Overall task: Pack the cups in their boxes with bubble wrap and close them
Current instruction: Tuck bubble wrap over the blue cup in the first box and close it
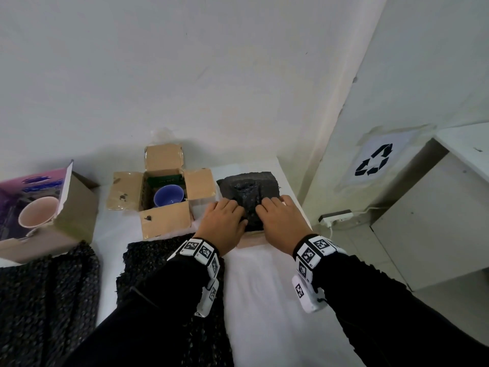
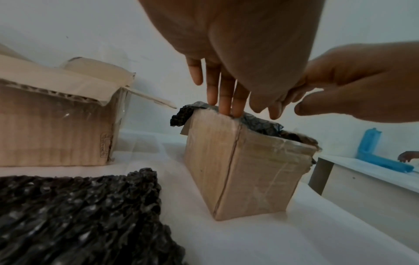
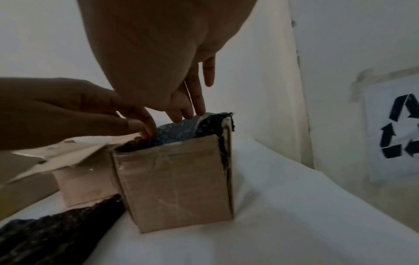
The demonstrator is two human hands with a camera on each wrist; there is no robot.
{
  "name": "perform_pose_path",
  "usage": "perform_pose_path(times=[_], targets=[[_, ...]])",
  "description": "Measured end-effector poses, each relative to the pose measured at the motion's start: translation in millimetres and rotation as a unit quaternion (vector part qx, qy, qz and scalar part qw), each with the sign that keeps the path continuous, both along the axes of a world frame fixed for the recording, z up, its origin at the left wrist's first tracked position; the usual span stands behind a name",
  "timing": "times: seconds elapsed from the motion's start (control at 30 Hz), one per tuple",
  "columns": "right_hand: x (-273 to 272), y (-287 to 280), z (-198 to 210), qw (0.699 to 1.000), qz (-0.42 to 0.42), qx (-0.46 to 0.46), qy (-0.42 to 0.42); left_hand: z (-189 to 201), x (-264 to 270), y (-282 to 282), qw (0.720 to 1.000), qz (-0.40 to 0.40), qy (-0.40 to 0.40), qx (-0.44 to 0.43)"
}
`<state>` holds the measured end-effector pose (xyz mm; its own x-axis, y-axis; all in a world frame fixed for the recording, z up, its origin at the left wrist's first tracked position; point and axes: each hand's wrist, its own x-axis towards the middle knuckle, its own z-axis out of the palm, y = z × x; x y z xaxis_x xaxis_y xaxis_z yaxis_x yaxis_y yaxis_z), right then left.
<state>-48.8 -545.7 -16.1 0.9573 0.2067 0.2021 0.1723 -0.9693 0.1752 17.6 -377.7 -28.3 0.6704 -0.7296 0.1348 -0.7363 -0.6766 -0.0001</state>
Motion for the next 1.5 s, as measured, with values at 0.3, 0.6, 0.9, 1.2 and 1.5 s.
perform_pose_path(times=[0.3, 0.6, 0.9, 1.2, 1.5], targets=[[11, -19, -18, 0.999, 0.008, -0.033, 0.025, -5, 4, -8, 0.996, 0.031, -0.071, 0.050], [24, 8, -26, 0.990, -0.097, 0.102, 0.027, -11, 14, -9, 0.995, 0.046, -0.062, 0.058], [36, -9, -10, 0.983, -0.104, 0.107, 0.110, -1, 20, -16, 0.993, 0.089, 0.003, 0.071], [37, -19, -19, 0.986, -0.117, 0.059, 0.099, -5, 35, -10, 0.997, 0.036, 0.017, 0.073], [59, -16, -29, 0.987, -0.087, 0.127, 0.050, -10, 59, -7, 0.964, 0.116, 0.140, -0.196]])
